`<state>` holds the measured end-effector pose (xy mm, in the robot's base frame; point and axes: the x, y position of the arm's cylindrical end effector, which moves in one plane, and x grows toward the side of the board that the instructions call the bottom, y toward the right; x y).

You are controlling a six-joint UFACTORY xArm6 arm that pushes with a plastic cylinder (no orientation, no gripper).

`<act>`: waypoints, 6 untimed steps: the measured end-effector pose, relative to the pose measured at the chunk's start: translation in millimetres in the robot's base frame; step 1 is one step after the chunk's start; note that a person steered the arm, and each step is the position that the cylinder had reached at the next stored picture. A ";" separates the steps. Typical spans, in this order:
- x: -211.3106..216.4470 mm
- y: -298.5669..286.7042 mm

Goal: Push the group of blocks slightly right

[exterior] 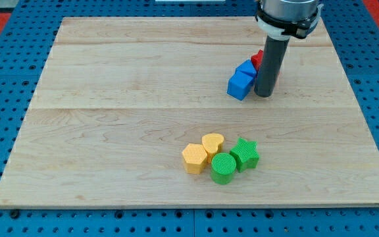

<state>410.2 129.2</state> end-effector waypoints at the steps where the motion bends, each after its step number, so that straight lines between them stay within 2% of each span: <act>1: 0.0 4.9; 2: 9.6 3.7; 3: 38.2 -28.4; 4: 72.1 -129.0; 5: 88.7 -206.4; 6: 92.8 -199.9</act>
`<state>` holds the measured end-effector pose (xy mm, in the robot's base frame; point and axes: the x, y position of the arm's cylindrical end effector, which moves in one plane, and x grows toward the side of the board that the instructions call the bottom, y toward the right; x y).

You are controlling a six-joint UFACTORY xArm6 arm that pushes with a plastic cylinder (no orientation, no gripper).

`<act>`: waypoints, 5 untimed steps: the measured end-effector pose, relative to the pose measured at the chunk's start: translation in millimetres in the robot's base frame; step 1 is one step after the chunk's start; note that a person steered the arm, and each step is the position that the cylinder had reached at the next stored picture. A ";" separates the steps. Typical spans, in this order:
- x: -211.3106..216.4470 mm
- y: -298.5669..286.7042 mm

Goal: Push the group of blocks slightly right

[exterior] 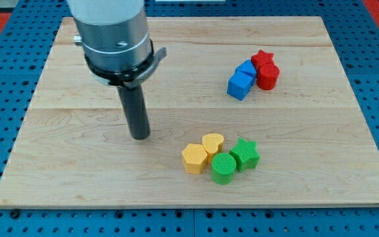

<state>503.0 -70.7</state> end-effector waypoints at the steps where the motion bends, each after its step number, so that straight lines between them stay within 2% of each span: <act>1: 20.7 47.8; 2: 26.9 12.3; 3: 50.7 55.4; 4: 67.2 135.8; 5: 65.4 173.5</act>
